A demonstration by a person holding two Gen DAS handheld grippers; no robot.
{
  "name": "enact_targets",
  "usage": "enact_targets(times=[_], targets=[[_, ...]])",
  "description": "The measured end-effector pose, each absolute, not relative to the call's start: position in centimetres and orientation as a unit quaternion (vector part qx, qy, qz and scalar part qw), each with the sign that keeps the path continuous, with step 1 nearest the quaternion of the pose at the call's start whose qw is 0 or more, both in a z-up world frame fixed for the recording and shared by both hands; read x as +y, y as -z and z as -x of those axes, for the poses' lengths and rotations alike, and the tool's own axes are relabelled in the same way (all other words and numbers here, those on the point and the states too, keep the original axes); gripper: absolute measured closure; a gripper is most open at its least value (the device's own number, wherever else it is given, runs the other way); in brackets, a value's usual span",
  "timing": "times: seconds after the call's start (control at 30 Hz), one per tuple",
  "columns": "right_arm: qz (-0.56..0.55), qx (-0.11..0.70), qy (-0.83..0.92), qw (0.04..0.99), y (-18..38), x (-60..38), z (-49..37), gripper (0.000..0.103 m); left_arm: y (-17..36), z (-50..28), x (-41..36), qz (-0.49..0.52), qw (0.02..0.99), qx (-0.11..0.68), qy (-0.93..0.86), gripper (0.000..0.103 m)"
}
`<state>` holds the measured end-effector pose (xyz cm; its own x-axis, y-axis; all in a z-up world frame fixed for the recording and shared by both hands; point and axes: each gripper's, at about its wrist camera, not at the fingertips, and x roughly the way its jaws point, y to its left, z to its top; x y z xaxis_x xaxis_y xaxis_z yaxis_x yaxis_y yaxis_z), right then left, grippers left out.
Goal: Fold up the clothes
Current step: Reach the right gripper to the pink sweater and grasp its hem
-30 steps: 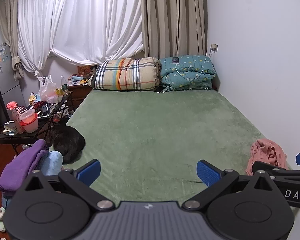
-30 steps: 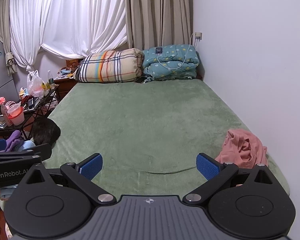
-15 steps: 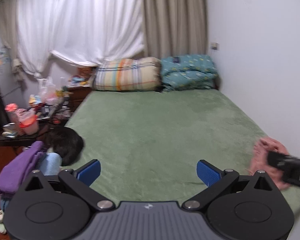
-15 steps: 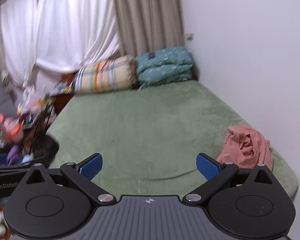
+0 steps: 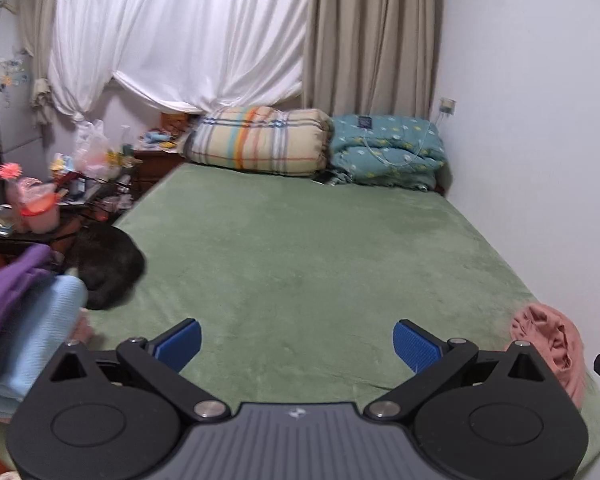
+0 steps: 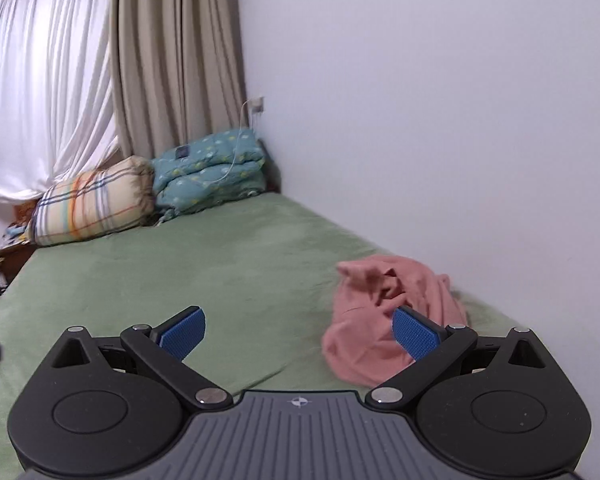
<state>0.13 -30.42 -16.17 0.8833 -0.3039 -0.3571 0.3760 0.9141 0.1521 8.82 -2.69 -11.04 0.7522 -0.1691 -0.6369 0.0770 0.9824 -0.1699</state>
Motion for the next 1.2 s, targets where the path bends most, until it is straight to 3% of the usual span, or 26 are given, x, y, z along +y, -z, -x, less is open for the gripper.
enact_targets(times=[0.27,0.5,0.57,0.67,0.87,0.9,0.93,1.0,1.2], targets=[[-0.124,0.126,0.205,0.963,24.2,-36.9,-2.3,0.002,15.9,-11.8,-2.4,0.176,0.91,0.372,0.058,0.0],[-0.084,0.197,0.208,0.954,27.9,-43.1,-8.9,0.007,18.1,-13.3,-2.0,0.085,0.931,0.354,0.026,0.001],[-0.048,0.213,0.205,0.954,28.6,-43.9,-11.1,0.015,18.5,-13.6,-0.9,0.111,0.918,0.381,0.015,0.001],[-0.009,0.25,0.185,0.95,29.6,-45.2,-14.4,0.04,19.2,-14.1,0.8,0.149,0.896,0.419,-0.003,0.001],[-0.058,0.351,0.14,0.924,31.7,-48.6,-18.8,0.042,19.9,-14.5,3.3,0.172,0.888,0.424,-0.038,0.001],[-0.066,0.368,0.132,0.918,32.1,-49.2,-19.5,0.052,19.9,-14.5,3.6,0.174,0.888,0.424,-0.037,0.0],[-0.074,0.384,0.124,0.912,32.4,-49.8,-20.3,0.094,19.9,-14.5,3.9,0.177,0.887,0.424,-0.036,0.0],[-0.088,0.403,0.103,0.905,32.8,-50.2,-20.8,0.1,20.0,-14.6,4.5,0.181,0.887,0.424,-0.035,0.0],[-0.071,0.347,-0.005,0.935,29.3,-43.7,-16.5,0.1,20.1,-14.6,6.2,0.194,0.885,0.423,-0.03,0.0]])
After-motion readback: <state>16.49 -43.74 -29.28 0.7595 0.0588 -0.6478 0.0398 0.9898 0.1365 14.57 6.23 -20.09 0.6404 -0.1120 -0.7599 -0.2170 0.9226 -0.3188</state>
